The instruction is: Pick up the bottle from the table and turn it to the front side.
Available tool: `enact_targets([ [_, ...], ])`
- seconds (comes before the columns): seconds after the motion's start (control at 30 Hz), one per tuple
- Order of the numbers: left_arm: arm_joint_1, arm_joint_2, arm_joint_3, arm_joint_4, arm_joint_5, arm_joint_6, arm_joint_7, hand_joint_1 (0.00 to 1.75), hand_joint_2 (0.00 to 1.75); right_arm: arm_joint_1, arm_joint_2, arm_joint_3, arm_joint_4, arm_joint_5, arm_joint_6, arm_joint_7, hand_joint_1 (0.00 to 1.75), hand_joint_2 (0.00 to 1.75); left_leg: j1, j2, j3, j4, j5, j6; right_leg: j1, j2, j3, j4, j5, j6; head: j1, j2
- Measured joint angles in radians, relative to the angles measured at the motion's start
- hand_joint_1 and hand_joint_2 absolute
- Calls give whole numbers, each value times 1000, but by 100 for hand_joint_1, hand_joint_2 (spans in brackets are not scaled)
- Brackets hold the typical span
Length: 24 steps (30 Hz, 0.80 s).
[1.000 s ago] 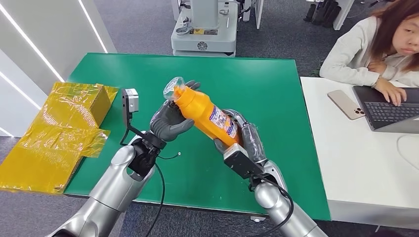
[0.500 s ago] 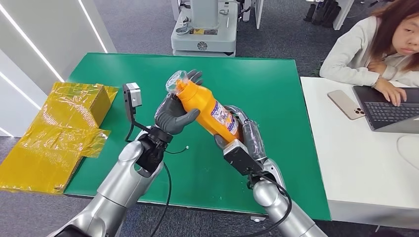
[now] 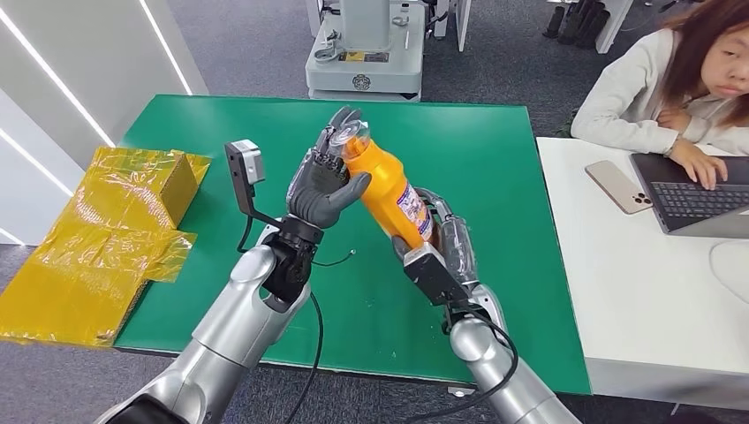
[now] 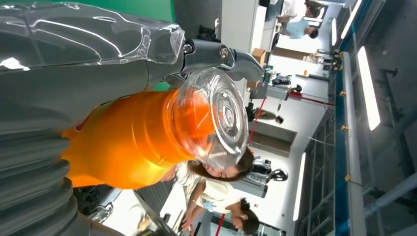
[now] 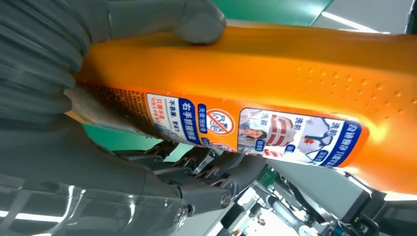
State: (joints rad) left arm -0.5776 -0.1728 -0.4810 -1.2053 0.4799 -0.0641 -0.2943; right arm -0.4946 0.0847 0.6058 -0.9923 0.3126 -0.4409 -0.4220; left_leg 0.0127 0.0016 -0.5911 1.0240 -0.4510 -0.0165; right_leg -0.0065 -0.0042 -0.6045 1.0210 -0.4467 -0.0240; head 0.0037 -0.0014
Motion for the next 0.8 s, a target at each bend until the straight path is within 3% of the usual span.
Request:
enact_targets([
  [0.13,-1,0,0,18,-1,-1,-11,66,175,-10,8,0,30,-15,-10,-4,175,175,0,0,0,0,0,0,0,0,0,0,0,0,0,0],
  [0.27,-5,-2,0,46,-8,1,-28,104,175,-15,12,0,56,-19,-18,-6,175,175,0,0,0,0,0,0,0,0,0,0,0,0,0,0],
  [0.3,-5,-3,0,52,-10,2,-30,102,175,-15,12,0,60,-20,-18,-7,175,175,0,0,0,0,0,0,0,0,0,0,0,0,0,0],
  [0.37,-7,-6,0,61,-14,2,-33,45,175,-15,12,0,68,-22,-19,-10,175,175,0,0,0,0,0,0,0,0,0,0,0,0,0,0],
  [0.43,-8,-8,-1,70,-15,0,-34,0,175,-15,12,0,76,-26,-21,-12,175,175,0,0,0,0,0,0,0,0,0,0,0,0,0,0],
  [0.8,-18,-12,-16,117,-21,-22,-38,0,175,-23,12,-2,104,-37,-30,-22,175,175,0,0,0,0,0,0,0,0,0,0,0,0,0,0],
])
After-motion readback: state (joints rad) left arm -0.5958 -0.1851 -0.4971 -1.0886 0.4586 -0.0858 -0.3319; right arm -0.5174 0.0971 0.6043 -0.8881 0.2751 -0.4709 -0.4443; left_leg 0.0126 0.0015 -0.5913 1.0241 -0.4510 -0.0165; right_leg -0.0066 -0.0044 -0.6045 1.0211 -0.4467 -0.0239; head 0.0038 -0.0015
